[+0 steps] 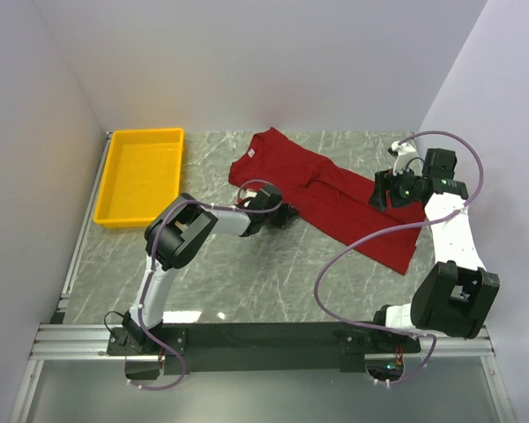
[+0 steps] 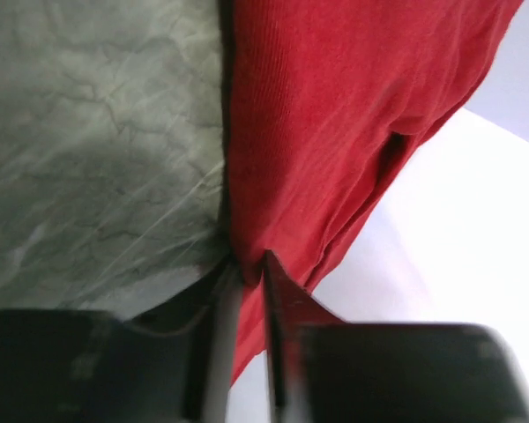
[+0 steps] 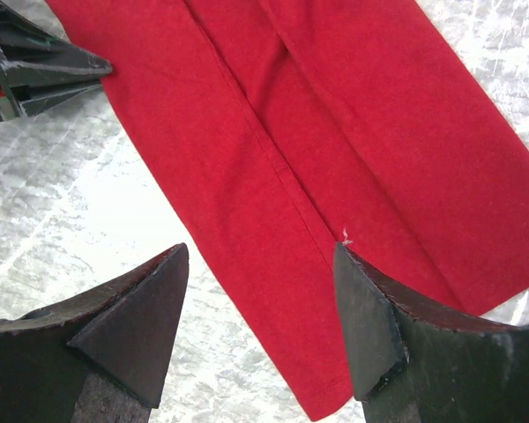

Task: Fold and stack the t-shirts
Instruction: Fold the tshirt

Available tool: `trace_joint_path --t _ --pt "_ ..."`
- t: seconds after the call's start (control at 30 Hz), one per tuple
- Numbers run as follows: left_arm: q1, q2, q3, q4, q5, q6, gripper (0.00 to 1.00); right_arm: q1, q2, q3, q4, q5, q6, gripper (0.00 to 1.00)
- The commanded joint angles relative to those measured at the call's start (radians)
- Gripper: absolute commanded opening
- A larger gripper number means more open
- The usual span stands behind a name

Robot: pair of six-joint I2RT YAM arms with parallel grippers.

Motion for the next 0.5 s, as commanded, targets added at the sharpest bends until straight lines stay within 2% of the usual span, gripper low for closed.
trace_joint_path --t 0.0,0.07,0.1,0.2,0.47 --pt "-0.006 0.074 -0.012 -0.217 -0.036 0.05 0.19 -0.012 -0.012 0.039 0.015 -0.026 0.013 0.73" --pt "-0.005 0.073 -0.012 -0.222 -0.043 0.068 0.16 -0.014 -0.015 0.037 0.013 -0.027 0.01 0.73" --pt "-0.002 0.068 -0.015 -0.221 -0.043 0.074 0.1 -0.015 -0.015 0.037 0.012 -0.029 0.01 0.73" --pt "0.006 0.048 -0.024 -0.224 -0.047 0.107 0.01 -0.017 -0.018 0.032 0.008 -0.032 0.007 0.73" --pt "0.084 -0.09 -0.176 -0.21 0.005 0.273 0.01 -0.018 -0.033 0.02 0.002 -0.032 -0.008 0.73"
